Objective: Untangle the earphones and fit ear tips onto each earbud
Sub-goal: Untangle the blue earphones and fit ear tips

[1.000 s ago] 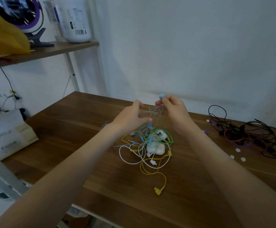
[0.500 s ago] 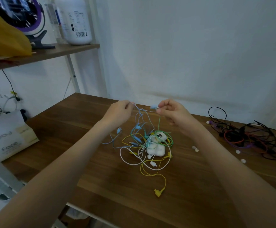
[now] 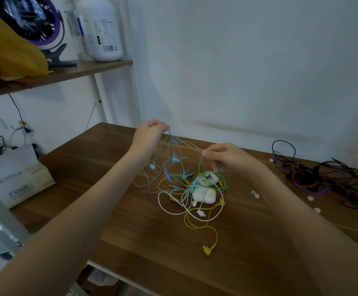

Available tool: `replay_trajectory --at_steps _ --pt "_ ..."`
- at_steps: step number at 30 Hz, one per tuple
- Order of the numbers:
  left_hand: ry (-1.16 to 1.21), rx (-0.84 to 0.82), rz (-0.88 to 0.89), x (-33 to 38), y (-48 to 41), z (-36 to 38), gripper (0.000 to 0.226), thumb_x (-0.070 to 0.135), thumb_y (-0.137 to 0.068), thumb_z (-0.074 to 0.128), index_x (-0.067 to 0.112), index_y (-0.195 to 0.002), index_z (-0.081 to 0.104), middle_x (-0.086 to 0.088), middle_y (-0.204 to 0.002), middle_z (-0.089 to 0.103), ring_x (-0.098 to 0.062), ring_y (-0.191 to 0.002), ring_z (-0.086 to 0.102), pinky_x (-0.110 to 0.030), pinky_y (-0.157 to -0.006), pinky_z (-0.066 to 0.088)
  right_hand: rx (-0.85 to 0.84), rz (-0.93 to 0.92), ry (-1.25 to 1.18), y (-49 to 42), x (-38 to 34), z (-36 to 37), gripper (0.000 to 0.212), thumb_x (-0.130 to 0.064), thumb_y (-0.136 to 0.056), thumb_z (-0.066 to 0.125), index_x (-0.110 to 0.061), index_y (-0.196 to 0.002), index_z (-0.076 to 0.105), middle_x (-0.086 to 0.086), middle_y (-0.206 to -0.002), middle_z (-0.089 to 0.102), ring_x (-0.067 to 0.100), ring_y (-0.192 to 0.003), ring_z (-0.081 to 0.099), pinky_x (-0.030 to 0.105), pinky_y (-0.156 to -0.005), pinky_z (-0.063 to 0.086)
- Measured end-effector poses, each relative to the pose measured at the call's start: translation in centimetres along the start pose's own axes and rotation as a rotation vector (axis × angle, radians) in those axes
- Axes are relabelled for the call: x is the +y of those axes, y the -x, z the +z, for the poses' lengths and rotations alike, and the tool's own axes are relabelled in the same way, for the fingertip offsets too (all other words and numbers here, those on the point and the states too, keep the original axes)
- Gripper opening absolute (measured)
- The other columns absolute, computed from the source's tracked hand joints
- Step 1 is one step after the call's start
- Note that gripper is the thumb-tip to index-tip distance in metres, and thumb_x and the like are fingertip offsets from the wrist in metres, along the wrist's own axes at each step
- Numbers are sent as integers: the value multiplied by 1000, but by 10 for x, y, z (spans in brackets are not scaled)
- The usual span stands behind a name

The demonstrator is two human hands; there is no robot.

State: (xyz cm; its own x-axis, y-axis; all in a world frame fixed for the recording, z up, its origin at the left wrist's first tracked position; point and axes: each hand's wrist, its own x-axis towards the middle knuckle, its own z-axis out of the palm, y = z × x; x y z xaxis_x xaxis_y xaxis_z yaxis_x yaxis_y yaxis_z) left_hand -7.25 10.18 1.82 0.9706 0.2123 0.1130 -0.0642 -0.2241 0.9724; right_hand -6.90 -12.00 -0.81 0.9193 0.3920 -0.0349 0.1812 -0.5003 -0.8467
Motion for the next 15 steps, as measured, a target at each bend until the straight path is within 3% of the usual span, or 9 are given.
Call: replay_trajectory --at_steps 2,5,8,11,15 --pt "-15 -46 -28 1 0 0 14 12 -91 53 11 -81 63 1 -55 33 -14 -41 26 -18 -39 20 -12 -24 57 -2 -1 5 18 -29 -94 56 -16 -94 69 2 -73 69 -2 -57 55 18 -63 37" --pt "-83 -117 -51 1 1 2 13 14 -90 55 11 -81 65 -2 -58 38 -11 -36 25 -16 -37 18 -10 -56 58 -4 -3 12 20 -32 -91 61 -13 -88 67 0 -81 65 7 -73 58 22 -70 43" --pt "-126 -134 -55 2 4 3 11 17 -90 56 11 -85 65 -2 -61 41 -13 -41 27 -20 -40 20 12 -77 61 -6 -6 18 27 -36 -90 61 -11 -81 63 -3 -71 52 10 -67 47 24 -66 38" --pt "-148 -132 -59 3 6 3 14 17 -90 56 7 -93 65 0 -59 37 -15 -45 29 -22 -44 22 82 -96 -52 -7 -8 20 23 -26 -96 54 -16 -81 69 -11 -74 62 6 -71 54 20 -69 42" --pt "-193 -145 -103 3 8 2 16 15 -87 55 5 -93 65 -1 -58 33 -17 -49 29 -25 -46 22 208 -136 -156 -7 -12 18 24 -17 -98 49 -13 -88 70 0 -82 68 15 -78 63 24 -71 51"
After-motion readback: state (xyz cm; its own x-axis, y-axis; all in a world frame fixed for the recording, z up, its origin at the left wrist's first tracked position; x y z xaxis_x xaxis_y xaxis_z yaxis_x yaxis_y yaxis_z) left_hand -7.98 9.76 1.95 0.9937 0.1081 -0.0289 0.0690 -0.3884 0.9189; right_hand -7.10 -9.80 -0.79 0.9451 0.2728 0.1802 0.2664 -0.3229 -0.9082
